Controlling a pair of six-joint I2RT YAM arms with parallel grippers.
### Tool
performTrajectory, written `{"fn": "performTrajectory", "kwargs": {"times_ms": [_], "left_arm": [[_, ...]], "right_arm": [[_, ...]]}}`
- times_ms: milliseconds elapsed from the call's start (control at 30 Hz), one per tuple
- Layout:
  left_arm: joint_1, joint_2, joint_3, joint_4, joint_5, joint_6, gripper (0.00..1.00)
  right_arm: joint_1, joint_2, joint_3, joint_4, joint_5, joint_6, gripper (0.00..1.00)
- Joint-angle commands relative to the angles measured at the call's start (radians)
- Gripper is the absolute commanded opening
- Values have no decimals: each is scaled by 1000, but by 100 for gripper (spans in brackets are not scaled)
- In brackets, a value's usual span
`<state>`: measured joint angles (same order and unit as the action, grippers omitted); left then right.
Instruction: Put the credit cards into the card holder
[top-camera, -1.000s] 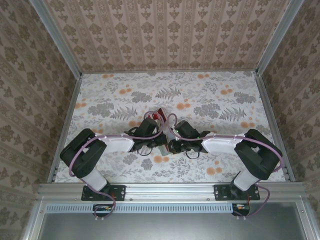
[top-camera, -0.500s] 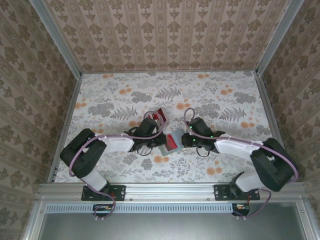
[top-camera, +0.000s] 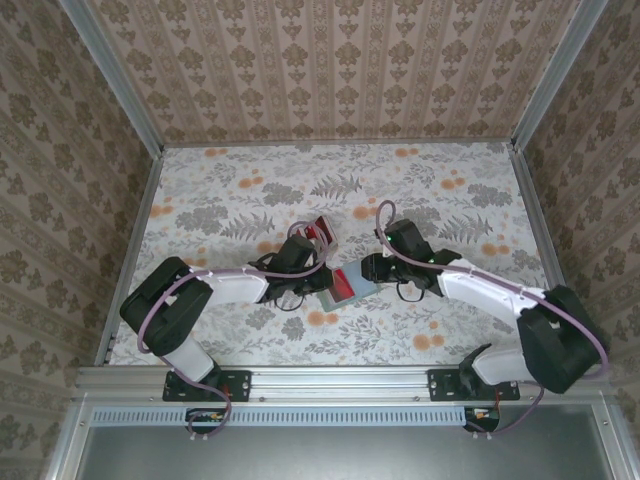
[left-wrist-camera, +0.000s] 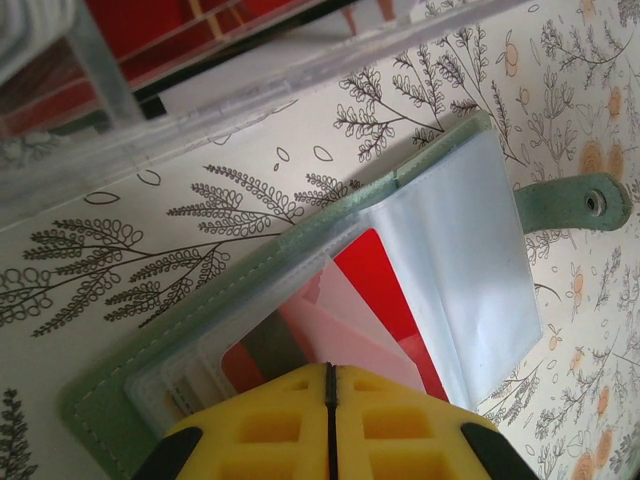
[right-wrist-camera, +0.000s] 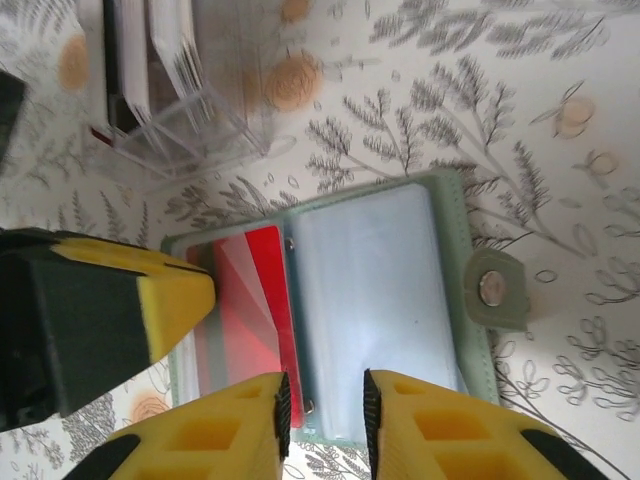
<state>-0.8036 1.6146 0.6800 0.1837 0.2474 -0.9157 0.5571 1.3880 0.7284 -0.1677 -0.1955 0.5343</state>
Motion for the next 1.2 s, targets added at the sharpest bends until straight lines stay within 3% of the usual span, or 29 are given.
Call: {"fn": "performTrajectory", "kwargs": {"times_ms": [0, 67, 167, 633, 1167], "left_arm": [[8, -8, 10, -95, -16, 35, 8], [6, -7, 9, -95, -13, 35, 8], [7, -7, 6, -94, -13, 35, 8], [7, 2, 13, -92, -7, 38, 8], [5, 22, 31, -92, 4, 43, 8]], "right_arm": [[4, 87, 17, -16, -47, 0, 35], [6, 113, 17, -26, -10, 4, 43], [7, 121, 7, -45, 55, -3, 46], [25, 159, 26, -21, 27, -5, 39], [52, 93, 67, -42, 6, -9, 34]]}}
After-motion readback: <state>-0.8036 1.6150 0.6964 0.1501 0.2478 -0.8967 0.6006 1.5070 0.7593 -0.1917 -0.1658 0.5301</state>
